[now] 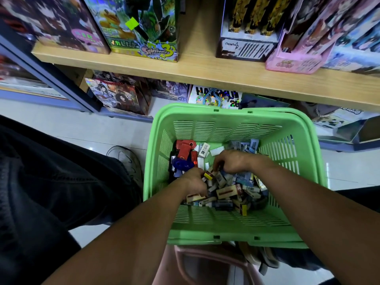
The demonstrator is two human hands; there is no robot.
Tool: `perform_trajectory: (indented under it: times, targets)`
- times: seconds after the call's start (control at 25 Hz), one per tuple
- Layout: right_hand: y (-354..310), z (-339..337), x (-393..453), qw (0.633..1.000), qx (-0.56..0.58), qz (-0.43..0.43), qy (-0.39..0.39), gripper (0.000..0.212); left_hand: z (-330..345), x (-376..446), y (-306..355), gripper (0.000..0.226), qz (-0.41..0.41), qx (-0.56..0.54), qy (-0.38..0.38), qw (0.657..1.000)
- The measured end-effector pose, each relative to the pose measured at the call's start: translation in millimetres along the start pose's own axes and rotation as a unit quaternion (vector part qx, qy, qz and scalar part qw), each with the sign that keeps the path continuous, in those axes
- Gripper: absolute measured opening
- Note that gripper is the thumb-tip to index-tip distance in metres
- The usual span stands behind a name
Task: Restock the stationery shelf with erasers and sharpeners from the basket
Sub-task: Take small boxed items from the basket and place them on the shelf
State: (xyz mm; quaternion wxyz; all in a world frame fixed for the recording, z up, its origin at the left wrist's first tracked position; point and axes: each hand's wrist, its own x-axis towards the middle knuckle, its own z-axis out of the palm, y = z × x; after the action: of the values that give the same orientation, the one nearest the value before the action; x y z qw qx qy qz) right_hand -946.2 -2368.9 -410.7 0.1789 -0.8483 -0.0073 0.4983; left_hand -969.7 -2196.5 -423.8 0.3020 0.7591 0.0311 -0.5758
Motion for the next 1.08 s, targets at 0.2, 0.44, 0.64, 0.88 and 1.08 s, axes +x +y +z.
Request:
perform_trajectory:
  times: [0.2,0.44,0.64,0.88,1.08]
  targets:
    - [-10.1,12.2,-9.8,0.992,-0.101,-0.003,-0.07,0.074,17.2,-3.4,-5.4,0.077,0.002,0.148,0.016,0.989]
    - [-9.7,13.7,-14.7,0.987,-0.127,-0.002,-0.1,0.057,13.9,10.4,-10.5,0.028,0.052,0.173,0.061,0.982]
    - [-5.6,7.1,-19.2,0.993,-0.094,-0.008,-0.07,0.048,-5.4,6.1,-2.2,0.037,0.052,0.065,0.096,0.992]
    - [-4.2,7.0,-20.2,0.995,-0.081,-0.017,-0.062,0.061,-0.9,20.3,14.3,0.044,0.074,0.045,0.159,0.983]
    - [-1.6,26.1,-16.2,0.976,-0.21,-0.027,-0.058,0.081,5.0,37.6,20.8,0.042,0.07,0.199,0.152,0.966]
